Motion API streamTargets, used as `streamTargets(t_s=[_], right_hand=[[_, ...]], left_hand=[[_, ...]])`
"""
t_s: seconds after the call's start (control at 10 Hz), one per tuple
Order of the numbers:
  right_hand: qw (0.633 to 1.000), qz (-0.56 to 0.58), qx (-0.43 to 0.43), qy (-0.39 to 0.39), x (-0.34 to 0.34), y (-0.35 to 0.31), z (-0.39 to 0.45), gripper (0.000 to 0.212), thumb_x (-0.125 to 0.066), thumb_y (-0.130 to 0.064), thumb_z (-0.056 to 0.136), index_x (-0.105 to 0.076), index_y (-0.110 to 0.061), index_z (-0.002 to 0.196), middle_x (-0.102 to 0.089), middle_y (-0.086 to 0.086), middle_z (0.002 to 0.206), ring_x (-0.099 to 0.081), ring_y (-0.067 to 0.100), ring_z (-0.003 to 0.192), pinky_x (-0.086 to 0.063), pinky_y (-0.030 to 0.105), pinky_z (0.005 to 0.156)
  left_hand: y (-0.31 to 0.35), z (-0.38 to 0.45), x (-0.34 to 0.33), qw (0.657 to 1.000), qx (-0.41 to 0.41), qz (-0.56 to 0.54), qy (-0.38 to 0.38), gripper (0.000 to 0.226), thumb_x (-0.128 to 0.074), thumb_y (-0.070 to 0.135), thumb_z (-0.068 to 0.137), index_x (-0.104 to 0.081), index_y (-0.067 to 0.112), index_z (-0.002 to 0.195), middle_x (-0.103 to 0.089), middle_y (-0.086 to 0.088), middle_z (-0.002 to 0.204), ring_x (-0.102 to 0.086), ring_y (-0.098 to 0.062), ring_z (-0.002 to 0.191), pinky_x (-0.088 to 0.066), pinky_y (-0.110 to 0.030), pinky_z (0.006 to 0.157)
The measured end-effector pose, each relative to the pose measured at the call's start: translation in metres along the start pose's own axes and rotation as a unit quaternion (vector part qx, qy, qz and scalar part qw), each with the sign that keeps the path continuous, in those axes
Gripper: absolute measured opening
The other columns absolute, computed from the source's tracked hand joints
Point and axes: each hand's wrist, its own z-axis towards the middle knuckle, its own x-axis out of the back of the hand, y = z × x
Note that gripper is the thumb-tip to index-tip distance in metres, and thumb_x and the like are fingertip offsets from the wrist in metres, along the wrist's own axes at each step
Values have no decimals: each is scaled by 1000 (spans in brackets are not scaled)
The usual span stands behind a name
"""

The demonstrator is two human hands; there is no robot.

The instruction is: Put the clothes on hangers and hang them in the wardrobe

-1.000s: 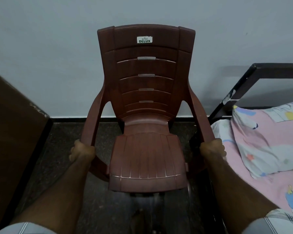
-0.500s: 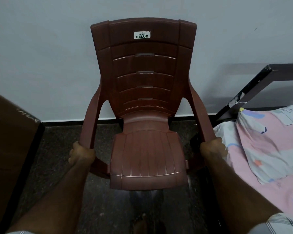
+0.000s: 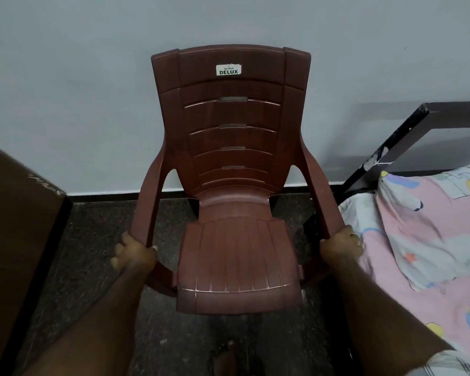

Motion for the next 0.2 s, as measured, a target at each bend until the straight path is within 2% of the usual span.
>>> streamTargets(t_s=[0.1,0.2], right_hand=[[999,-22,18,-35,2,3,-1,91,-70,-33,90,-13,-2,154,-32,21,153,-36,41,138,-33,49,111],[998,-48,38,-33,9,0,-6,100,-72,-41,87,-9,-3,155,-22,17,159,-26,39,144,-30,57,114]], left_hand=[[0,-4,2,1000,-6,-3,-19,109,-77,42,85,-3,12,160,-21,-23,159,-22,-47,143,-24,-56,115],[2,-11,1,1000,-23,1,-4,110,-72,49,86,3,16,160,-9,-15,165,-9,-42,150,-14,-69,115]])
